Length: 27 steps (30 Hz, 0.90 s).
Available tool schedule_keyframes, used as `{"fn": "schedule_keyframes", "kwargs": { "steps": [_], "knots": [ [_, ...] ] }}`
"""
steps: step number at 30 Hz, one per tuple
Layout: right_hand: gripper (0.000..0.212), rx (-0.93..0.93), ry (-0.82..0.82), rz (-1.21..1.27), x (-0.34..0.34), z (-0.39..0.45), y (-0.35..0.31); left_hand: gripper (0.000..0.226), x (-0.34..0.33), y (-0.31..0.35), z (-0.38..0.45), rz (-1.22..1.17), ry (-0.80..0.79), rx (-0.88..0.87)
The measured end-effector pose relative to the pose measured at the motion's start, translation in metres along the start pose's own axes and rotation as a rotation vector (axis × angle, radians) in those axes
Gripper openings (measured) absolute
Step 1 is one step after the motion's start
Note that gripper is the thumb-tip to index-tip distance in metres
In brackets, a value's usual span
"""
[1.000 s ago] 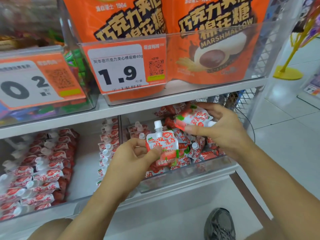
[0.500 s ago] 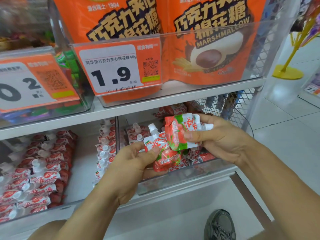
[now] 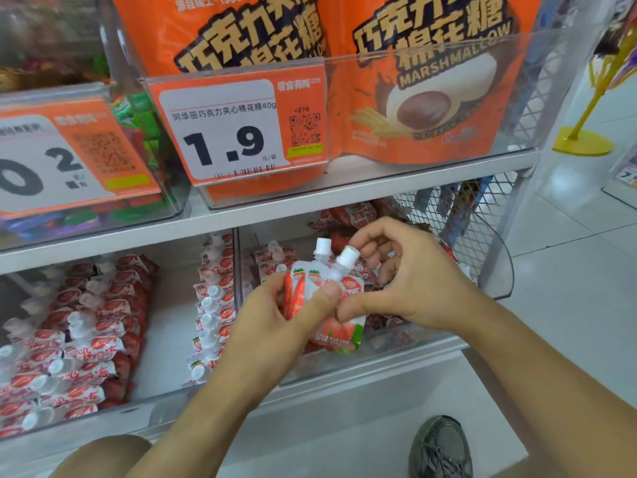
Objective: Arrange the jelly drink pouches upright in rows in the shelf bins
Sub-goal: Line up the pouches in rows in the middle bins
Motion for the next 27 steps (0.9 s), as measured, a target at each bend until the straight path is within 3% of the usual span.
{"fn": "schedule_keyframes", "kwargs": {
  "steps": [3,5,7,10,13,16,18,21,24,27],
  "knots": [
    [0.061,-0.203,-0.212,0.326,-0.033,-0.008,0.012,0.046,0.004,0.003,0.0,-0.099,0.04,0.016],
    [0.055,-0.23,-0.379,0.498,-0.055,-0.017,0.007,0.055,0.011,0.009,-0.002,0.089,0.115,-0.05],
    [0.054,-0.239,-0.444,0.526,-0.06,-0.02,0.007,0.055,0.013,0.019,-0.005,0.346,0.152,-0.159],
    [0.06,-0.266,-0.401,0.515,-0.05,-0.011,0.019,0.061,0.017,0.031,-0.011,0.717,0.194,-0.344],
    [0.071,-0.272,-0.182,0.54,-0.03,0.004,0.032,0.057,0.048,0.034,-0.021,0.833,0.398,-0.39],
    [0.061,-0.12,0.095,0.289,-0.004,0.021,0.024,0.051,0.067,0.022,-0.022,0.899,0.463,-0.324],
    [0.062,-0.002,0.19,0.0,-0.002,0.034,0.013,0.053,0.072,0.007,-0.017,0.913,0.431,-0.247],
    [0.073,0.041,0.278,-0.19,-0.016,0.066,0.019,0.051,0.074,0.001,-0.015,0.878,0.411,-0.24],
    [0.088,-0.007,0.243,-0.35,-0.047,0.1,0.021,0.051,0.077,0.002,-0.018,0.812,0.406,-0.258],
    [0.076,-0.051,0.111,-0.452,-0.079,0.121,0.021,0.054,0.078,-0.001,-0.02,0.769,0.37,-0.262]
  ]
}}
Point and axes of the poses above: each hand's wrist, its own z-axis towards the middle knuckle, its own x-axis out of the back of the hand, y = z × x, the point moved 10 cm from there along z, towards the middle knuckle, and after that the axes turned 4 degrees about z, right-handed, at the moved point
